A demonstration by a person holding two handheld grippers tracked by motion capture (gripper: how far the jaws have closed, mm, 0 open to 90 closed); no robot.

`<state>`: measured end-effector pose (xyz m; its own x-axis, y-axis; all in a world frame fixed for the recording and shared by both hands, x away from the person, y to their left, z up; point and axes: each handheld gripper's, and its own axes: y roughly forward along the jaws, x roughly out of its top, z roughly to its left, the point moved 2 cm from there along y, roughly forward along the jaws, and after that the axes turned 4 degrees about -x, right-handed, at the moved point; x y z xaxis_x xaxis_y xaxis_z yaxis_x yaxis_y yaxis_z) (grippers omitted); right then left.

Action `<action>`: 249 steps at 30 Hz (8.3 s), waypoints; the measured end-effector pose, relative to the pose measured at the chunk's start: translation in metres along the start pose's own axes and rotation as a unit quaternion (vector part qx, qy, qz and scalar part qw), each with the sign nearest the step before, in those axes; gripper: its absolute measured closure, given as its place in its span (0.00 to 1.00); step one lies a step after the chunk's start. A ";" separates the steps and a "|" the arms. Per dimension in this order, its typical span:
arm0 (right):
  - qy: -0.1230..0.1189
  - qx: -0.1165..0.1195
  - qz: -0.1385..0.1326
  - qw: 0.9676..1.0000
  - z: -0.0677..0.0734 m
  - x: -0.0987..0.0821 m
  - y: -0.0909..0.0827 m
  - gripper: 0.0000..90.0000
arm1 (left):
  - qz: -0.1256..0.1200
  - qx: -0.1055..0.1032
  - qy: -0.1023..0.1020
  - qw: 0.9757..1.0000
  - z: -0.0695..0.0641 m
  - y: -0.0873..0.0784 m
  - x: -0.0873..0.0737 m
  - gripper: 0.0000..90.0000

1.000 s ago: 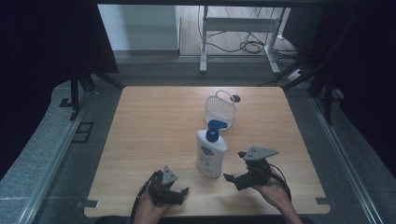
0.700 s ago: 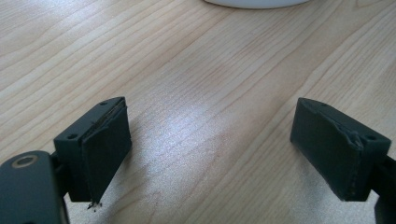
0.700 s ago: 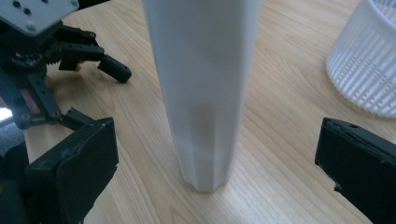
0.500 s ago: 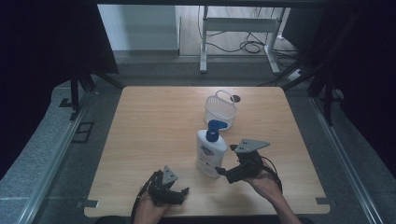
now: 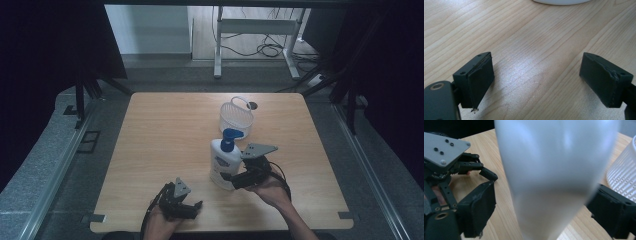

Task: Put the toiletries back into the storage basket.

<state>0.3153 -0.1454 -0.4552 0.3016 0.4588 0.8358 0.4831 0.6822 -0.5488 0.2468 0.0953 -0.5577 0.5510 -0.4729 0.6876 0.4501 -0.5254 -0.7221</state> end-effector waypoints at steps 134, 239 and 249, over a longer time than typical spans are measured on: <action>-0.001 -0.036 -0.028 0.999 -0.163 0.127 0.006 0.42 | -0.001 -0.004 0.002 1.000 -0.001 0.001 0.001 0.13; 0.026 -0.052 -0.034 0.998 -0.190 0.074 0.054 0.00 | 0.000 -0.005 0.003 1.000 -0.001 0.001 0.001 0.13; 0.014 -0.059 -0.026 0.998 -0.183 0.075 0.043 0.00 | 0.000 -0.005 0.003 1.000 -0.001 0.001 0.001 0.13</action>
<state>0.5087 -0.1862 -0.4132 0.2955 0.4068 0.8644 0.5918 0.6324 -0.4999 0.2473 0.0931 -0.5577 0.5472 -0.4773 0.6876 0.4425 -0.5323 -0.7217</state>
